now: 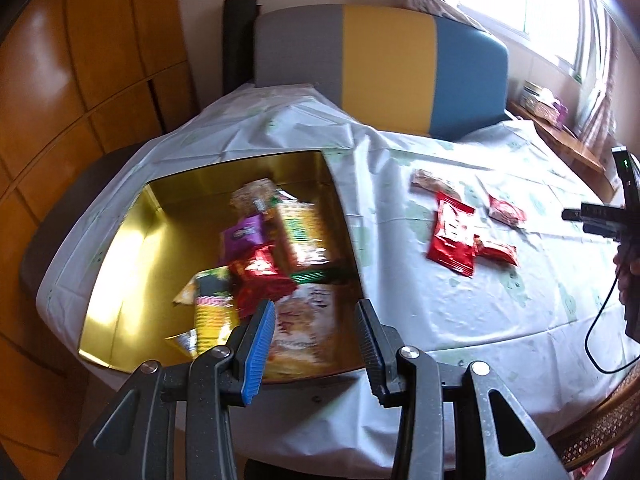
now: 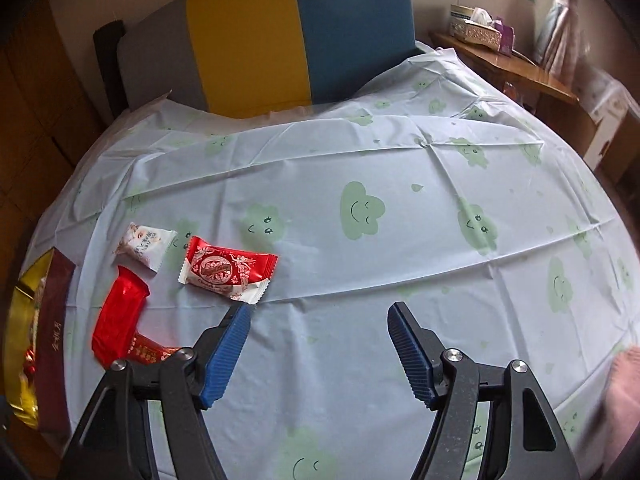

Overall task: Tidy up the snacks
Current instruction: 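Move both tools back toward the remaining red packets, then grasp the large red packet with the left tool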

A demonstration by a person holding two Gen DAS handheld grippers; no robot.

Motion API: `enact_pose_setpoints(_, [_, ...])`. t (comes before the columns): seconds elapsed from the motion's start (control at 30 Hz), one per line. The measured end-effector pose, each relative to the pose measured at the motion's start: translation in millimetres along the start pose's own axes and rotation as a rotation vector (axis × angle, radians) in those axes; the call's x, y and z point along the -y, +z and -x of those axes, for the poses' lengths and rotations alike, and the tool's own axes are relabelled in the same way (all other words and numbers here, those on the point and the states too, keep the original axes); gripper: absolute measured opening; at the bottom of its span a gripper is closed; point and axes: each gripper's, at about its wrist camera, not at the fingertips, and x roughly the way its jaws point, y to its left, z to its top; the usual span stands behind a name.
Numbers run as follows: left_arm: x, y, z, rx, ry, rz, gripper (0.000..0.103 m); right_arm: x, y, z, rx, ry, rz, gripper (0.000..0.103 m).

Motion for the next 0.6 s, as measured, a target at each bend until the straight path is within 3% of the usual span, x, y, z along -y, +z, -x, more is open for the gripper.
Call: enact_pose_setpoints(0.6, [69, 16, -21, -0.040, -0.081, -0.154, 0.042, 0, 3, 11, 0.023, 0.048, -0.037, 0.082])
